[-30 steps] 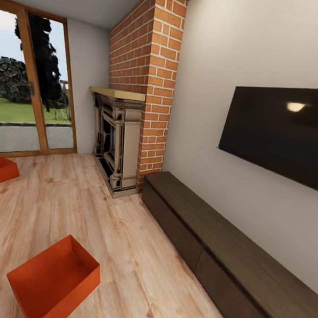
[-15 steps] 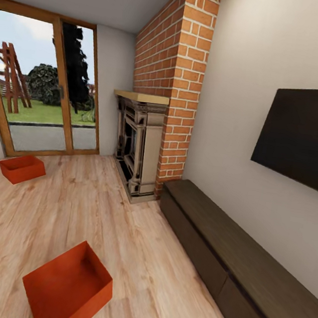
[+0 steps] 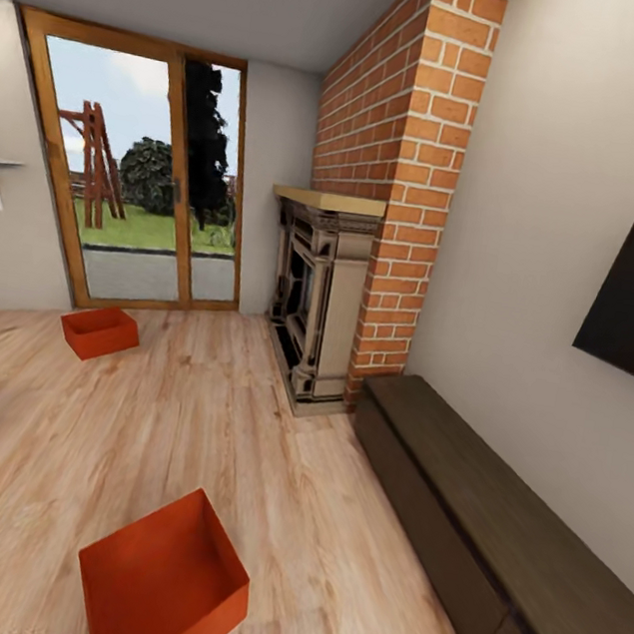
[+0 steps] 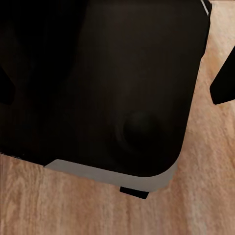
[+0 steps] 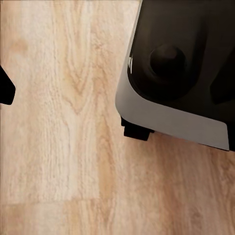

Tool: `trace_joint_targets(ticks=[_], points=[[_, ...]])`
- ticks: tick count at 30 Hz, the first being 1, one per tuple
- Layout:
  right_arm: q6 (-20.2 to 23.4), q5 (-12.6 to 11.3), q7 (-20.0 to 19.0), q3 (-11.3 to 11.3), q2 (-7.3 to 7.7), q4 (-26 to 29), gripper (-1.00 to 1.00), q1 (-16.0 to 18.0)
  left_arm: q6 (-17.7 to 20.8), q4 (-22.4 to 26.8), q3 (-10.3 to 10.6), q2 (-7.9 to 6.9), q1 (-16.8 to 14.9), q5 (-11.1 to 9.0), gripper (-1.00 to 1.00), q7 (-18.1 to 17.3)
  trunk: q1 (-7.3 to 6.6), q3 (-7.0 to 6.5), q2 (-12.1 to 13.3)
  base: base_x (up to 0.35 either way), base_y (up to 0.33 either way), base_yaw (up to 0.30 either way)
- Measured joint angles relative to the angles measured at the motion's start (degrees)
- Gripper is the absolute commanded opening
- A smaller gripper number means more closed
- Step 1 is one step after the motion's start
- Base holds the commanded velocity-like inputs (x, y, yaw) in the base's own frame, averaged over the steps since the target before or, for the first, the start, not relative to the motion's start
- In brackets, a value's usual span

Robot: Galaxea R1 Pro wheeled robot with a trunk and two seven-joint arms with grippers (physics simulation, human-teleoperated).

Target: Move the two storage containers from the living room to the garage. In the garage, place one container on the floor and stack the other container on top of it (either order is fine).

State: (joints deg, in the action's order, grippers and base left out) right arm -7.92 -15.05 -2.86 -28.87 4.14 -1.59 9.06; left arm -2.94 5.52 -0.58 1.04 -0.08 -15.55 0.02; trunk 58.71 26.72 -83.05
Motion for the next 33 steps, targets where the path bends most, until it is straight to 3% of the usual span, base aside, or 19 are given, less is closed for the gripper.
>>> trace_joint_targets(ticks=[33], points=[[0.0, 0.0, -0.01, 0.0, 0.0, 0.0, 1.0, -0.01, -0.07, 0.35, -0.07, 0.0, 0.0, -0.01, 1.0, 0.06, 0.02, 0.0, 0.0, 0.018, -0.006, 0.271]])
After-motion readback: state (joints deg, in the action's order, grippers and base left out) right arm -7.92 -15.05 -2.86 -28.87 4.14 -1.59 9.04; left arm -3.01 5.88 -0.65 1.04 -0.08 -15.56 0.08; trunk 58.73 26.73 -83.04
